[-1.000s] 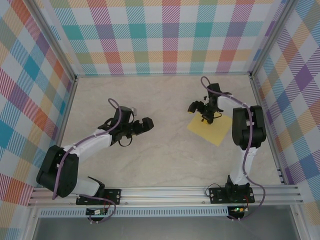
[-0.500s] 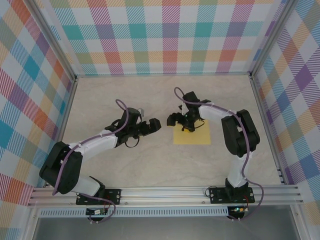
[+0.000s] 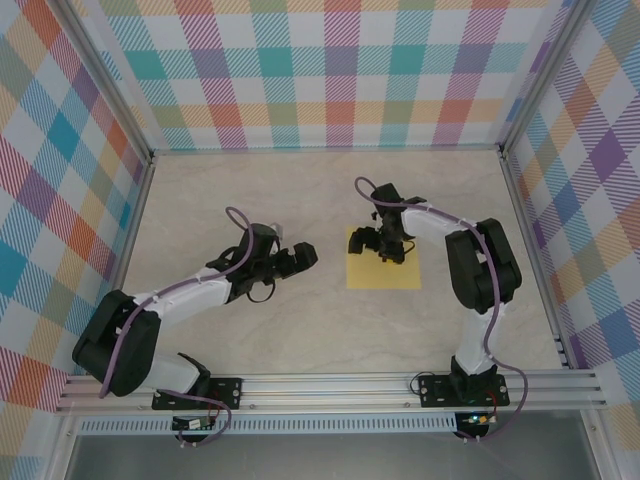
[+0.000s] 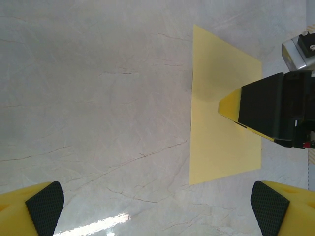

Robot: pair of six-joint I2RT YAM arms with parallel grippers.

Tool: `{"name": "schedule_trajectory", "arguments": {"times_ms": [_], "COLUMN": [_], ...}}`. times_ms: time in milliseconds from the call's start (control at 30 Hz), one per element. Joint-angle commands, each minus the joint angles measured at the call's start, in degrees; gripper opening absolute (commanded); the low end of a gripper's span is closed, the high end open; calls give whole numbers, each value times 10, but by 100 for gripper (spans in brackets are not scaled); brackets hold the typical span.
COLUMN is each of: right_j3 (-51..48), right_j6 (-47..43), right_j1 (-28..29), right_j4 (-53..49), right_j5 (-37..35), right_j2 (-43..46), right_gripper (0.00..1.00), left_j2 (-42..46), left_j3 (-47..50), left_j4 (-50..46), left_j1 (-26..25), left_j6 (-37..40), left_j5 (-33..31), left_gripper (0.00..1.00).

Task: Fold a paper plane with a square sheet of paper (pick it up from the middle)
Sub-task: Move the square sheet of paper to the center of the table.

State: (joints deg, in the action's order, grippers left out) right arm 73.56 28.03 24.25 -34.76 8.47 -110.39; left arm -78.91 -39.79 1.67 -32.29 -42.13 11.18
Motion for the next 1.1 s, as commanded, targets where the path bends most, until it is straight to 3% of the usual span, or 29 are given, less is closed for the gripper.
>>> {"name": "schedule_trajectory", "arguments": {"times_ms": [0, 267, 467, 567, 733, 1067], "right_j3": [-22, -113, -109, -102, -98, -128], "right_j6": [-8, -3, -8, 0, 50, 43], "right_j1": [18, 65, 93, 93, 85, 84], "right_j4": [9, 59, 38, 20, -52, -5], "right_j5": [43, 82, 54, 9, -131, -92], "right_j2": [-4, 30, 69, 111, 141, 94], "right_gripper": [92, 91, 91, 92, 95, 93], "left_j2": [26, 66, 75, 70, 57, 27], "left_j3": [16, 44, 61, 65, 54, 36], "left_j4": [1, 4, 20, 36, 35, 32], "left_j1": [-7, -7, -7, -7, -7, -7], "left_j6": [-7, -11, -4, -6, -5, -3], "left_j5": [-14, -29, -35, -33, -37, -18], "left_gripper": [100, 100, 100, 100, 100, 100]}}
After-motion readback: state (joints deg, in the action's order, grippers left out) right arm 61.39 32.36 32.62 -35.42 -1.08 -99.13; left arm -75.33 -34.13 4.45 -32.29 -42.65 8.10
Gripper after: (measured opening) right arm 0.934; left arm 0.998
